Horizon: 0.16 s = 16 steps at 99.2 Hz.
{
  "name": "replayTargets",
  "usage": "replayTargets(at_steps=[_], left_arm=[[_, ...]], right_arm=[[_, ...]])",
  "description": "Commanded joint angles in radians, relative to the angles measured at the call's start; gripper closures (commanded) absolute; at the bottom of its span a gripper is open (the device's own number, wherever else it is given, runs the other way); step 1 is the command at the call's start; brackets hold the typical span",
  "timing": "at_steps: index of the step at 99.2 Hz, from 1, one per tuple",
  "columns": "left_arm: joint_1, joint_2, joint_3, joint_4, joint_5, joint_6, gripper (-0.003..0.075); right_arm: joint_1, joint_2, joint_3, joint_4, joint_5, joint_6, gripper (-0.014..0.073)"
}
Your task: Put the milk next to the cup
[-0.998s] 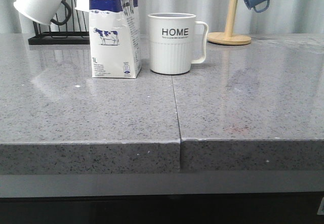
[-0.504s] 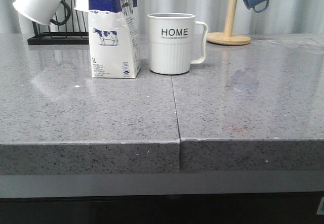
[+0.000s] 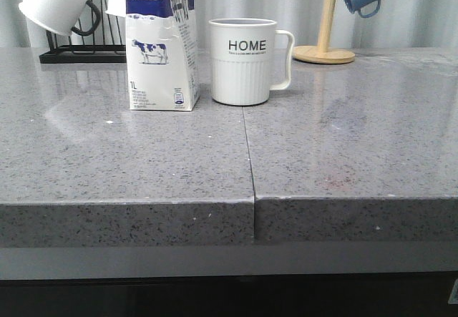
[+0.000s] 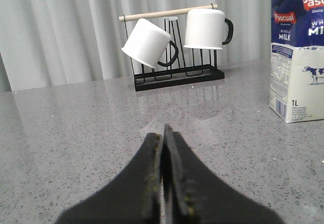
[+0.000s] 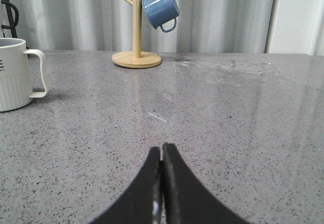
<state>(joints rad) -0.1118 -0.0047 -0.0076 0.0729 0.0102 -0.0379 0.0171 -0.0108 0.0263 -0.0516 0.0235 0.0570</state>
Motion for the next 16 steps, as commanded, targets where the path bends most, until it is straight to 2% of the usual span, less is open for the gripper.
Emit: replayTargets(at_steps=[1,16], left_arm=[[0.003,-0.033,0.051,-0.007,-0.079,-0.008,0.0741],[0.003,-0.033,0.051,-0.007,-0.079,-0.008,0.0741]], right_arm=[[0.000,-0.019,-0.017,0.001,-0.085,-0.004,0.0713],[0.000,-0.019,-0.017,0.001,-0.085,-0.004,0.0713]])
